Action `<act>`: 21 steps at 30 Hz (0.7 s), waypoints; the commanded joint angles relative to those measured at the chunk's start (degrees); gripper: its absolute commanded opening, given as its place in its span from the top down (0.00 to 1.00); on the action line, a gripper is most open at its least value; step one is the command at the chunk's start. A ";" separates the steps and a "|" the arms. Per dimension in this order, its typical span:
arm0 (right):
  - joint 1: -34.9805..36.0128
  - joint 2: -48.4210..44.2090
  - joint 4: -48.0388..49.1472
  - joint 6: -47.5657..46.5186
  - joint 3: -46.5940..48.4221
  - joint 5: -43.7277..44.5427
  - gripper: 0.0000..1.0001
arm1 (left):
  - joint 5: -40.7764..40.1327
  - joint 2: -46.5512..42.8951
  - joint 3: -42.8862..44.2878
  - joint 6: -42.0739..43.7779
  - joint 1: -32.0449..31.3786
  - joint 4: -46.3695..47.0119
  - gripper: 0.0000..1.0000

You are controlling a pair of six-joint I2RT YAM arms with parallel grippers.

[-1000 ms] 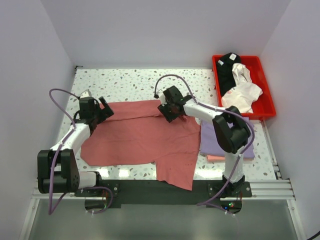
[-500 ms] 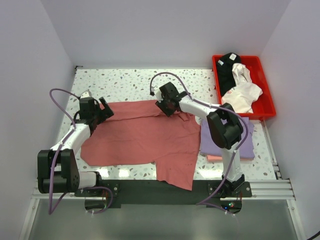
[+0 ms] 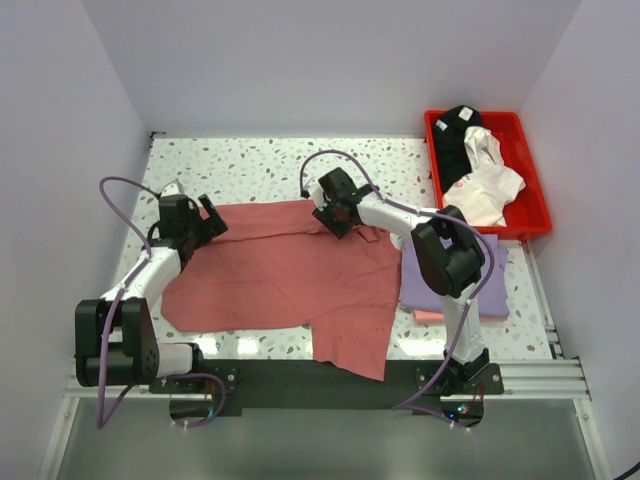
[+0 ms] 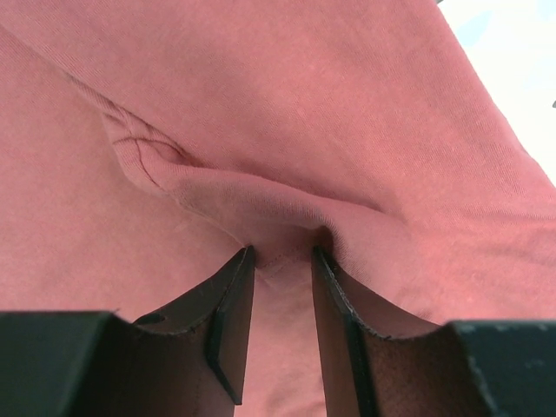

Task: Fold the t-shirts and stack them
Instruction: Fold the tshirt

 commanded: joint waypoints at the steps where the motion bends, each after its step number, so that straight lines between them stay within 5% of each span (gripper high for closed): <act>1: 0.27 -2.32 -1.75 -1.22 0.17 2.46 0.63 | -0.86 0.28 0.16 1.12 -0.09 2.49 0.00; 13: 0.27 -0.12 -2.02 -1.31 0.52 6.16 0.65 | -1.47 0.36 0.24 1.12 -0.17 2.49 0.00; 16: 0.27 -0.21 -1.76 -0.96 0.09 6.16 0.81 | -1.56 0.54 0.24 1.03 -0.17 2.49 0.00; 21: 0.36 -1.70 -2.02 0.36 0.08 3.97 0.92 | -1.74 0.54 0.51 0.94 -0.09 2.31 0.00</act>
